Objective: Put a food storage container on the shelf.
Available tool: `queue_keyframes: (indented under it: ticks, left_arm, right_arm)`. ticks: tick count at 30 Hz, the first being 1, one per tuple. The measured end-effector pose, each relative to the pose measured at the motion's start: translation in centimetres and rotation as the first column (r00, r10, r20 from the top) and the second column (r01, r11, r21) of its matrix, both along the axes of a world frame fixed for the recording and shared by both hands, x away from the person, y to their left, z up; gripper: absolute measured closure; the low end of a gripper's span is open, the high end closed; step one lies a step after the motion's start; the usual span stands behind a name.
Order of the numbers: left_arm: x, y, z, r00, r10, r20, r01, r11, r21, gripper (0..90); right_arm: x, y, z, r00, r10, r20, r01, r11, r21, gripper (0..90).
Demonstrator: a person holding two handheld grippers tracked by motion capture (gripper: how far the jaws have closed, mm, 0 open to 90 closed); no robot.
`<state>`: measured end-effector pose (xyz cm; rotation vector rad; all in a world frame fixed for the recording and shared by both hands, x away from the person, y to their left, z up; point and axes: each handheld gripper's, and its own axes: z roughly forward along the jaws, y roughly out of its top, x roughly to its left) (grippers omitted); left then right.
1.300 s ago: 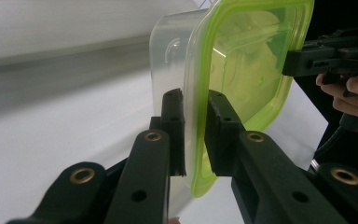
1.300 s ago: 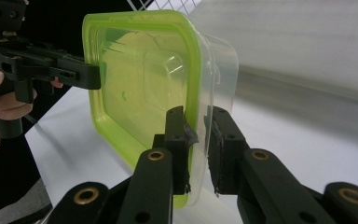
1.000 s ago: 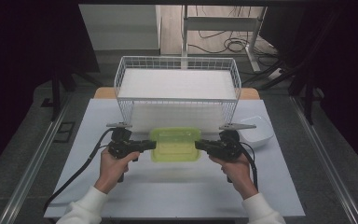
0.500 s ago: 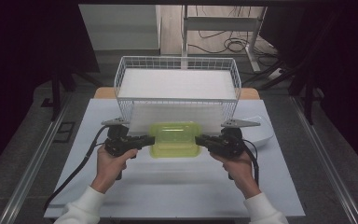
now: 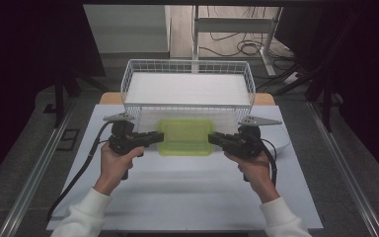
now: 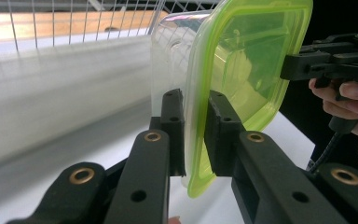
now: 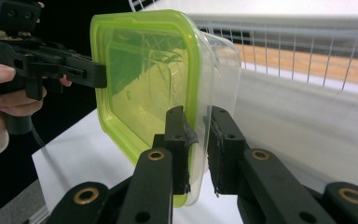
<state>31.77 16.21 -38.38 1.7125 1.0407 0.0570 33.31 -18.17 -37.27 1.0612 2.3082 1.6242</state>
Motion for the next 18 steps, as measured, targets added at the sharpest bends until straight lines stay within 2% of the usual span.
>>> queue_keyframes:
  ticks: [3, 4, 5, 7, 12, 13, 18]
  left_arm:
    - [0.4, 0.1, 0.7, 0.9999, -0.005, 0.011, 0.005, 1.0000, -0.005, 79.6]
    - [0.7, 0.1, 1.4, 0.9997, -0.006, 0.026, 0.006, 1.0000, -0.007, 79.6]
    - [0.7, 0.1, 1.4, 0.9997, -0.006, 0.026, 0.006, 1.0000, -0.007, 79.5]
    - [1.2, 0.1, 2.5, 0.9988, -0.003, 0.048, 0.003, 1.0000, 0.000, 79.5]
    - [2.0, 0.1, 3.8, 0.9977, -0.001, 0.068, 0.000, 1.0000, 0.007, 79.4]
    - [2.5, 0.1, 4.5, 0.9968, -0.001, 0.080, -0.001, 0.9998, 0.017, 79.5]
    - [3.7, 0.1, 5.5, 0.9957, 0.004, 0.093, -0.006, 0.9997, 0.023, 79.5]
  right_arm:
    - [0.2, 0.0, 0.8, 0.9999, 0.000, 0.012, 0.000, 1.000, 0.002, 78.2]
    - [0.4, 0.0, 1.6, 0.9996, 0.000, 0.027, 0.000, 1.000, 0.003, 78.3]
    - [0.4, 0.0, 1.6, 0.9996, 0.000, 0.027, 0.000, 1.000, 0.003, 78.3]
    - [0.9, -0.1, 2.4, 0.9987, -0.001, 0.051, 0.000, 1.000, 0.013, 78.3]
    - [1.8, -0.1, 3.5, 0.9975, -0.003, 0.071, 0.001, 1.000, 0.030, 78.4]
    - [2.1, 0.0, 3.8, 0.9972, -0.004, 0.075, 0.002, 1.000, 0.030, 78.4]
    - [3.3, 0.0, 4.8, 0.9962, -0.007, 0.087, 0.004, 1.000, 0.030, 78.5]
